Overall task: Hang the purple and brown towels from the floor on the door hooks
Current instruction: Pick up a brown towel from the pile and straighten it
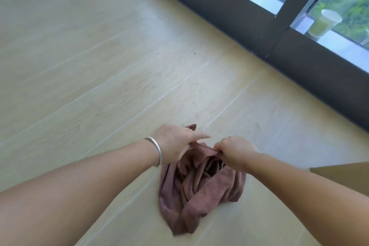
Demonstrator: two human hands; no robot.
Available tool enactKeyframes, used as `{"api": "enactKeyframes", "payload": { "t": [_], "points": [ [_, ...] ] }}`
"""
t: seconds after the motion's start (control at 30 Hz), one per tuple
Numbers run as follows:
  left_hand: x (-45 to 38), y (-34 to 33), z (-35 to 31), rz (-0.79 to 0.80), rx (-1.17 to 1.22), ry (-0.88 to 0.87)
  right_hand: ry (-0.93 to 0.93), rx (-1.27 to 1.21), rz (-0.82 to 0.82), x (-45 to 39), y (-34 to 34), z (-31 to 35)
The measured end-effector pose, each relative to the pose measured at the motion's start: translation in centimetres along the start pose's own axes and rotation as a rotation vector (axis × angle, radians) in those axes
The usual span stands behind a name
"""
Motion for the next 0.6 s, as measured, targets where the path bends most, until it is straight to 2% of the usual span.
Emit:
{"api": "enactKeyframes", "payload": {
  "t": [0.13,0.4,0.6],
  "points": [
    [0.5,3.0,1.0,0.053,-0.156,-0.015,0.055,0.071,-0.095,0.3,4.6,0.4],
    [6.1,13.1,1.8,0.181,-0.227,0.273,0.115,-0.026,-0.348,7.7,21.5,5.1],
    [13.8,27.5,0.2,0.024,-0.224,0.396,0.162,-0.045,-0.439,15.3,36.0,11.1]
  ]
}}
Point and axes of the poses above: each hand's wrist, its own x-axis away from the middle knuckle, its own y-axis out of the back of the hand, z = x × y, the point moved 10 cm from there along -x, towards the middle knuckle
